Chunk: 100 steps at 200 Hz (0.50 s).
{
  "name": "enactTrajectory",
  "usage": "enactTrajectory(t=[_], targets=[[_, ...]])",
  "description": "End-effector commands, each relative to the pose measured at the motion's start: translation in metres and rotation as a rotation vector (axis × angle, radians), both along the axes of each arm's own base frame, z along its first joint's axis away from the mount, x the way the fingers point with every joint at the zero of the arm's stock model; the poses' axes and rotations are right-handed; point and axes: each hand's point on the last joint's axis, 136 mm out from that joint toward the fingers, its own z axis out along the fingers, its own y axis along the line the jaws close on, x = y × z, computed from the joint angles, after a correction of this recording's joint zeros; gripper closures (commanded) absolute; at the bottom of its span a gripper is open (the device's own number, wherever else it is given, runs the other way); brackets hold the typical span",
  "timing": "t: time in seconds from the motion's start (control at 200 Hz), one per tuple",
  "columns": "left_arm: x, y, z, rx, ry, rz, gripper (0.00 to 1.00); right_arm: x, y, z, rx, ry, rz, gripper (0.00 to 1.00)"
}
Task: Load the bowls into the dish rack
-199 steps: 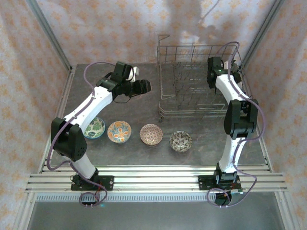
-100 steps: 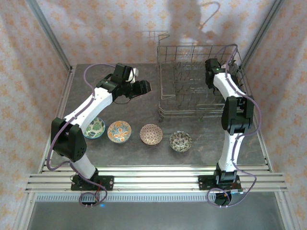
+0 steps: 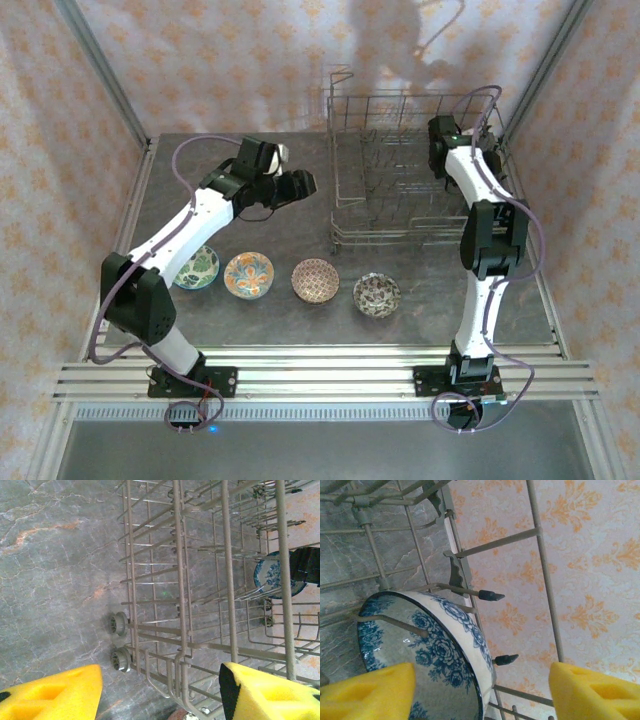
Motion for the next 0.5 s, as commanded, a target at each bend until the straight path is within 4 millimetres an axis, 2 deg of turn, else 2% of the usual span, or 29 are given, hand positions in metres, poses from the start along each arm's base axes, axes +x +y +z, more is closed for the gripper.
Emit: enactTrajectory(t=[0.0,0.16,0.275,0.335,0.4,0.496], targets=[[-0.013,0.006,0.006,0.003,0.018,0.073,0.36,-0.014,0.012,0.052,0.067,-0.124,0.004,0.25],[-0.039,-0.008,0.008,0.024,0.035,0.054,0.36,-0.036,0.031,0.086,0.150,-0.208,0.028,0.21],[-0.061,-0.012,0.007,0.000,0.032,0.065,0.35,-0.065,0.045,0.113,0.144,-0.249,0.050,0.20],[-0.073,-0.011,0.005,-0.013,0.030,0.077,0.36,-0.083,0.055,0.124,0.198,-0.286,0.069,0.21],[-0.084,-0.008,0.006,-0.013,0.012,0.095,0.35,-0.104,0.068,0.132,0.279,-0.323,0.090,0.21],[-0.096,-0.003,0.012,-0.014,-0.018,0.100,0.35,-0.136,0.094,0.125,0.477,-0.332,0.147,0.24]])
